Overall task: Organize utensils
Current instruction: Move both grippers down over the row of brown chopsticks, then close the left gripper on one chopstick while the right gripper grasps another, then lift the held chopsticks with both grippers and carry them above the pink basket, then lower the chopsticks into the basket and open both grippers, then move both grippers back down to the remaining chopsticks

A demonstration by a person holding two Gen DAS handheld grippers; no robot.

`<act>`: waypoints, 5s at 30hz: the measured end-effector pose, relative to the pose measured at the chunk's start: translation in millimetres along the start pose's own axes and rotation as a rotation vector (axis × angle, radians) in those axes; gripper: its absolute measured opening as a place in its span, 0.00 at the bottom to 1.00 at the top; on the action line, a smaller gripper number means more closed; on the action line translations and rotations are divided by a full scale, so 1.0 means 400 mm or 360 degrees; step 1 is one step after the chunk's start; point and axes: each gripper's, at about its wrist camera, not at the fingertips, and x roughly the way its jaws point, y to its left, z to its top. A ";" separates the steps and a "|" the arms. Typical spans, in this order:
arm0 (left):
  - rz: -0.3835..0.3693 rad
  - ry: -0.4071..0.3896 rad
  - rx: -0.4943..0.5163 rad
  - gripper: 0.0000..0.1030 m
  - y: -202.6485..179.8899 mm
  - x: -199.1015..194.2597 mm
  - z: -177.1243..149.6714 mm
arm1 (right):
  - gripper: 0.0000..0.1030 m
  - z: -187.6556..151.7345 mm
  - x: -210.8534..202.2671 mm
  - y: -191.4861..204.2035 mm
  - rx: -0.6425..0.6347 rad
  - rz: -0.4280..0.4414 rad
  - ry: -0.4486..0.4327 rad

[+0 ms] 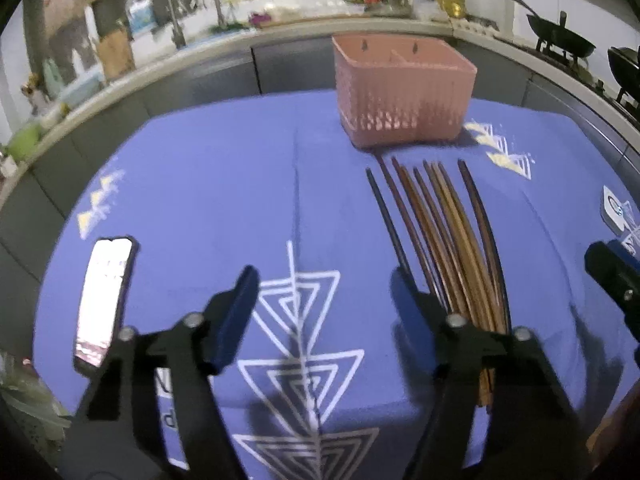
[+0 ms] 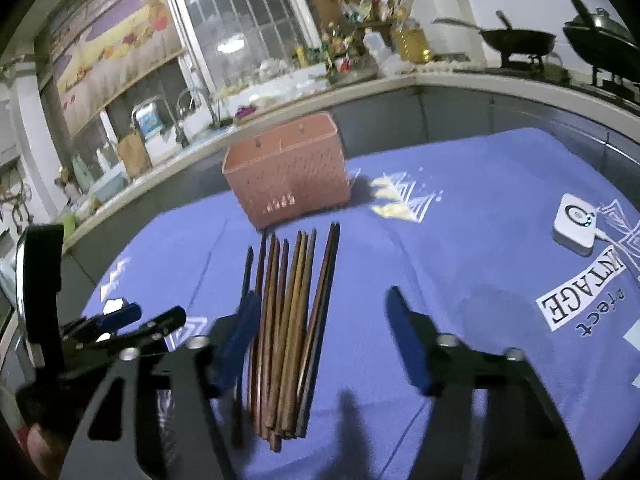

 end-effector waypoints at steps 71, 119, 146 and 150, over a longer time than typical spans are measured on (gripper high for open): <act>-0.0536 -0.0434 0.0214 0.05 0.048 -0.161 0.284 | 0.05 0.304 0.007 0.024 -0.0408 0.0181 -0.0166; -0.0363 -0.0224 0.0110 0.06 0.020 0.112 0.693 | 0.05 0.716 0.314 0.203 -0.0227 0.0318 -0.0221; -0.0471 -0.0170 0.0083 0.50 0.117 -0.005 0.305 | 0.54 0.229 0.223 -0.116 0.0151 0.0425 0.0490; -0.0534 0.0059 0.0010 0.49 0.095 0.080 0.201 | 0.32 0.088 0.210 -0.141 0.0168 0.0395 0.0581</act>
